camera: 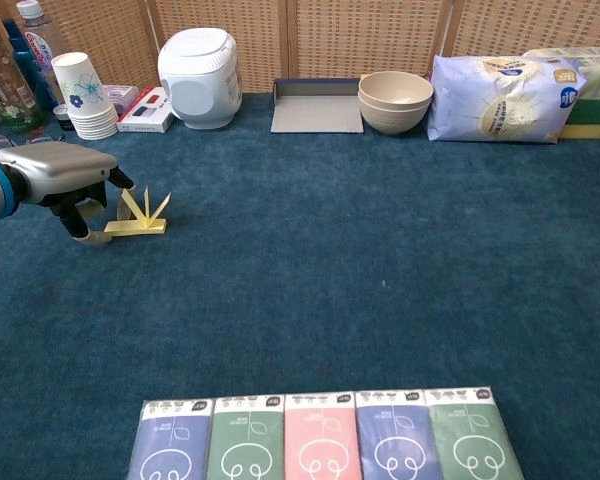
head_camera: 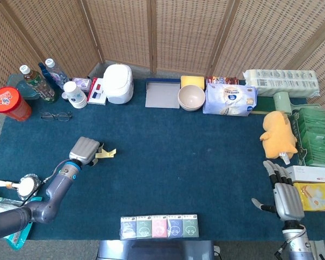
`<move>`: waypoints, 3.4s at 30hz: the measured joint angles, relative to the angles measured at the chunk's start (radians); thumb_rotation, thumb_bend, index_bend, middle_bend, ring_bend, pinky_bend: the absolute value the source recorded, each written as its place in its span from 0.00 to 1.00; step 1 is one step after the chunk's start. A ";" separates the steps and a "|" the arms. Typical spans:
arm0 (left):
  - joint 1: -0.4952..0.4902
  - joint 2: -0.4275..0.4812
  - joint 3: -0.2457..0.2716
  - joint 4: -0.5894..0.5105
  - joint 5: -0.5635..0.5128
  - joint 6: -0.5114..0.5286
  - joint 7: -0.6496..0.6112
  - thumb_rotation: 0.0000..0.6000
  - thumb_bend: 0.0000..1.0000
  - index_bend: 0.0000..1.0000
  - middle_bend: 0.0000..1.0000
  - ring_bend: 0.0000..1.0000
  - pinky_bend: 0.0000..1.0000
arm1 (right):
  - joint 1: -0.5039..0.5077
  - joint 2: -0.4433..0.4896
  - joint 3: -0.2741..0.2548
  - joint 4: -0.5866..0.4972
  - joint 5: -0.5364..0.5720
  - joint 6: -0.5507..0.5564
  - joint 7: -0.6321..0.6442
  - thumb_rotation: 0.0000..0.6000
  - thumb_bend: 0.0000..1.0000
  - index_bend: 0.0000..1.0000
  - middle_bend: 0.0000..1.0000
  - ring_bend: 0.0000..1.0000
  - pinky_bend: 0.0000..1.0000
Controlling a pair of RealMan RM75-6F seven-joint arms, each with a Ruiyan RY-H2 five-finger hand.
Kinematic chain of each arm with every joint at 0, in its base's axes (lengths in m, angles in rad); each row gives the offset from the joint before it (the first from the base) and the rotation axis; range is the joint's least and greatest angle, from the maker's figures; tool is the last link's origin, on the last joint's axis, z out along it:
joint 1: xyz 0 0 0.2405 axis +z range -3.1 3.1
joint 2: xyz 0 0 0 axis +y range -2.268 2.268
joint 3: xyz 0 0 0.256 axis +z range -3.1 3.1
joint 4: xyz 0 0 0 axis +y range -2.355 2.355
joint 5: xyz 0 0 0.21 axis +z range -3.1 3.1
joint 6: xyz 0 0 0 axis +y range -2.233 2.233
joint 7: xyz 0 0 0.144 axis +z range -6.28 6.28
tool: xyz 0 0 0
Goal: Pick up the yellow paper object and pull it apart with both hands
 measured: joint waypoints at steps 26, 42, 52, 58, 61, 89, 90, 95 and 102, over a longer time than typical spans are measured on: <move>0.002 0.006 0.014 -0.007 0.022 0.024 0.004 1.00 0.37 0.64 0.90 0.93 0.80 | -0.005 0.000 -0.001 -0.002 -0.006 0.009 0.012 1.00 0.15 0.00 0.04 0.00 0.00; 0.011 0.192 0.014 -0.206 0.173 0.058 -0.103 1.00 0.39 0.68 0.92 0.94 0.81 | 0.029 0.013 0.018 -0.028 -0.059 0.001 0.047 1.00 0.15 0.00 0.06 0.00 0.01; -0.003 0.337 0.002 -0.328 0.331 0.062 -0.245 1.00 0.39 0.68 0.92 0.94 0.81 | 0.093 -0.005 0.040 -0.041 -0.109 -0.047 0.142 1.00 0.15 0.00 0.09 0.00 0.06; -0.040 0.408 -0.003 -0.360 0.441 0.041 -0.329 1.00 0.39 0.68 0.92 0.94 0.81 | 0.153 -0.011 0.055 -0.039 -0.138 -0.104 0.269 1.00 0.15 0.00 0.11 0.02 0.11; -0.068 0.440 -0.006 -0.378 0.475 0.012 -0.376 1.00 0.39 0.68 0.92 0.94 0.80 | 0.190 -0.022 0.064 -0.035 -0.152 -0.136 0.336 1.00 0.15 0.00 0.14 0.04 0.12; -0.216 0.506 -0.013 -0.436 0.559 -0.125 -0.353 1.00 0.39 0.69 0.92 0.93 0.79 | 0.408 -0.237 0.138 0.171 -0.098 -0.282 0.703 1.00 0.15 0.27 0.89 0.96 0.92; -0.220 0.504 -0.015 -0.434 0.554 -0.129 -0.352 1.00 0.39 0.69 0.92 0.93 0.79 | 0.411 -0.243 0.139 0.178 -0.098 -0.281 0.706 1.00 0.15 0.31 0.93 0.99 0.96; -0.239 0.490 -0.022 -0.424 0.534 -0.153 -0.339 1.00 0.39 0.69 0.92 0.93 0.79 | 0.430 -0.263 0.141 0.193 -0.095 -0.287 0.729 1.00 0.17 0.36 1.00 1.00 1.00; -0.258 0.481 -0.028 -0.420 0.513 -0.172 -0.315 1.00 0.39 0.69 0.92 0.93 0.79 | 0.449 -0.280 0.133 0.197 -0.090 -0.308 0.743 1.00 0.18 0.38 1.00 1.00 1.00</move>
